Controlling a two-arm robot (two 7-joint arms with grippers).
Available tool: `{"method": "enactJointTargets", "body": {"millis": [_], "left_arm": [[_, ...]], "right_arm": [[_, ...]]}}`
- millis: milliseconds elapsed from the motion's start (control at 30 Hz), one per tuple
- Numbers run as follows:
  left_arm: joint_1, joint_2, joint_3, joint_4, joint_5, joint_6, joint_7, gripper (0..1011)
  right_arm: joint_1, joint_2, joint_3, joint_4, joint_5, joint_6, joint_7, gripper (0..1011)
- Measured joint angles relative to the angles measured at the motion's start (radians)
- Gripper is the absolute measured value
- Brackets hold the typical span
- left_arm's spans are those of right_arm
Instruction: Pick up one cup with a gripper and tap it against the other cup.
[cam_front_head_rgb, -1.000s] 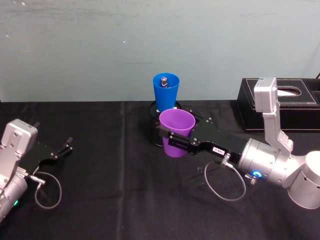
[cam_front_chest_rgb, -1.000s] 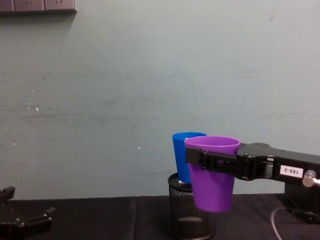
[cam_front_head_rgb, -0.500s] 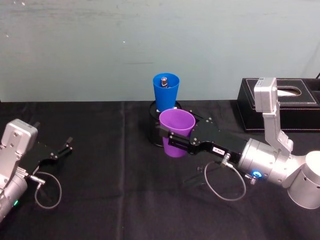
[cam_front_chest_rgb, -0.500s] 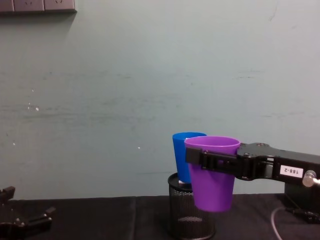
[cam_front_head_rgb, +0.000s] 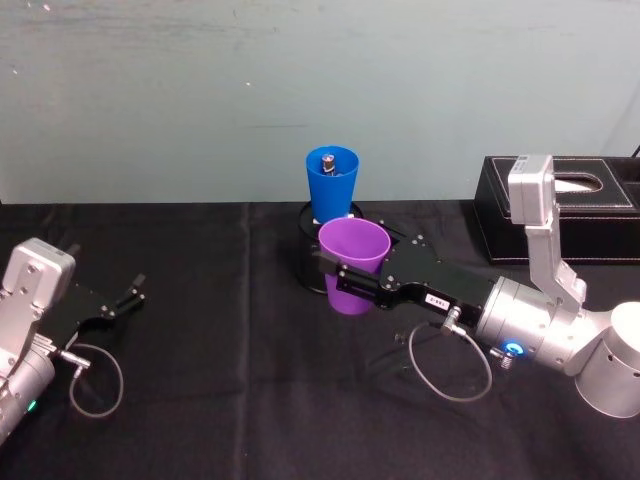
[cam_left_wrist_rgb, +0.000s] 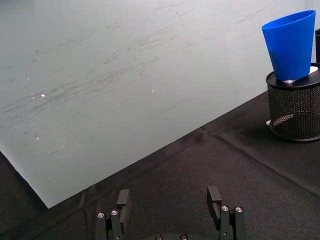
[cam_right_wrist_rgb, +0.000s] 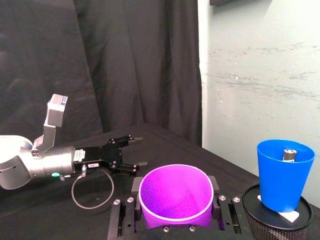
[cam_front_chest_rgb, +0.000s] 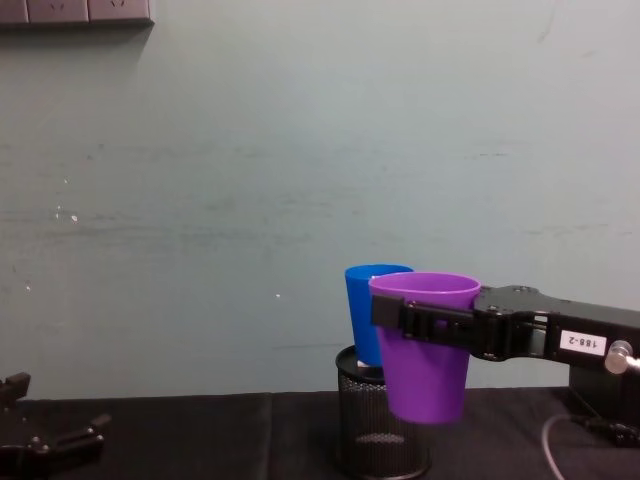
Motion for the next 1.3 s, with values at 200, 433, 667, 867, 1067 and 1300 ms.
{"method": "enactJointTargets", "body": {"millis": [200, 433, 667, 867, 1067, 1300], "left_arm": [[0.0, 0.0, 0.0, 0.0, 0.0, 0.0, 0.0, 1000], [0.0, 0.0, 0.0, 0.0, 0.0, 0.0, 0.0, 1000], [0.0, 0.0, 0.0, 0.0, 0.0, 0.0, 0.0, 1000], [0.0, 0.0, 0.0, 0.0, 0.0, 0.0, 0.0, 1000], [0.0, 0.0, 0.0, 0.0, 0.0, 0.0, 0.0, 1000], [0.0, 0.0, 0.0, 0.0, 0.0, 0.0, 0.0, 1000]], "right_arm": [[0.0, 0.0, 0.0, 0.0, 0.0, 0.0, 0.0, 754], [0.0, 0.0, 0.0, 0.0, 0.0, 0.0, 0.0, 754], [0.0, 0.0, 0.0, 0.0, 0.0, 0.0, 0.0, 754], [0.0, 0.0, 0.0, 0.0, 0.0, 0.0, 0.0, 754], [0.0, 0.0, 0.0, 0.0, 0.0, 0.0, 0.0, 754], [0.0, 0.0, 0.0, 0.0, 0.0, 0.0, 0.0, 754]]}}
